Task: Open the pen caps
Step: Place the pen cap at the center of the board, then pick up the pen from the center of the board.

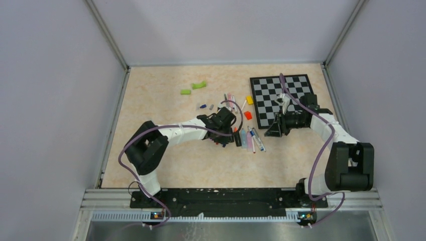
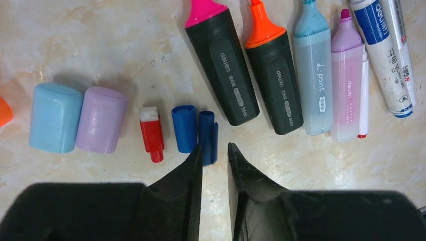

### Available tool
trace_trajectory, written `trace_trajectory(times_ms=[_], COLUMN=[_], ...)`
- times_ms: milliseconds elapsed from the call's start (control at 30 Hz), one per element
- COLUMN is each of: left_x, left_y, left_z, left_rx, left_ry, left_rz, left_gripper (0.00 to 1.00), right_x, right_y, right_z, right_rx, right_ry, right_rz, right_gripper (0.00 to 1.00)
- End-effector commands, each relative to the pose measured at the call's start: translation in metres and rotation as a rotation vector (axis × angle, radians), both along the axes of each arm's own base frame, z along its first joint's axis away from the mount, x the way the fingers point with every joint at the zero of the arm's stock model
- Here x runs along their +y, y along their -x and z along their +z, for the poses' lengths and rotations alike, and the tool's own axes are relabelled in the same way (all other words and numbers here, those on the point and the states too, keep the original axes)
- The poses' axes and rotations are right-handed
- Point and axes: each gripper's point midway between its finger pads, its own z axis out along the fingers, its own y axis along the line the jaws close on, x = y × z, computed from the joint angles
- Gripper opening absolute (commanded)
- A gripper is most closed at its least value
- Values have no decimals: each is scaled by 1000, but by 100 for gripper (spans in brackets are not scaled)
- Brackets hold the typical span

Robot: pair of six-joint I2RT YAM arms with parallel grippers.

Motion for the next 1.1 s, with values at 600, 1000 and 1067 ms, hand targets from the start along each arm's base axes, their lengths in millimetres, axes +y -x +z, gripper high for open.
trace_trajectory(times_ms=[600, 1000, 1067], left_x=[69, 229, 250], left_y=[-10, -47, -54], left_z=[91, 101, 95], left_rx=[-284, -452, -432], left_ry=[58, -15, -31], left_rz=[-26, 304, 370], left_gripper=[54, 90, 90], right_x=[1, 2, 3], right_y=[6, 9, 10], right_z=[26, 35, 35], right_rx=[-165, -240, -239], right_ry=[-72, -83, -85], right_rz=[64, 76, 77], right_gripper=[35, 35, 35])
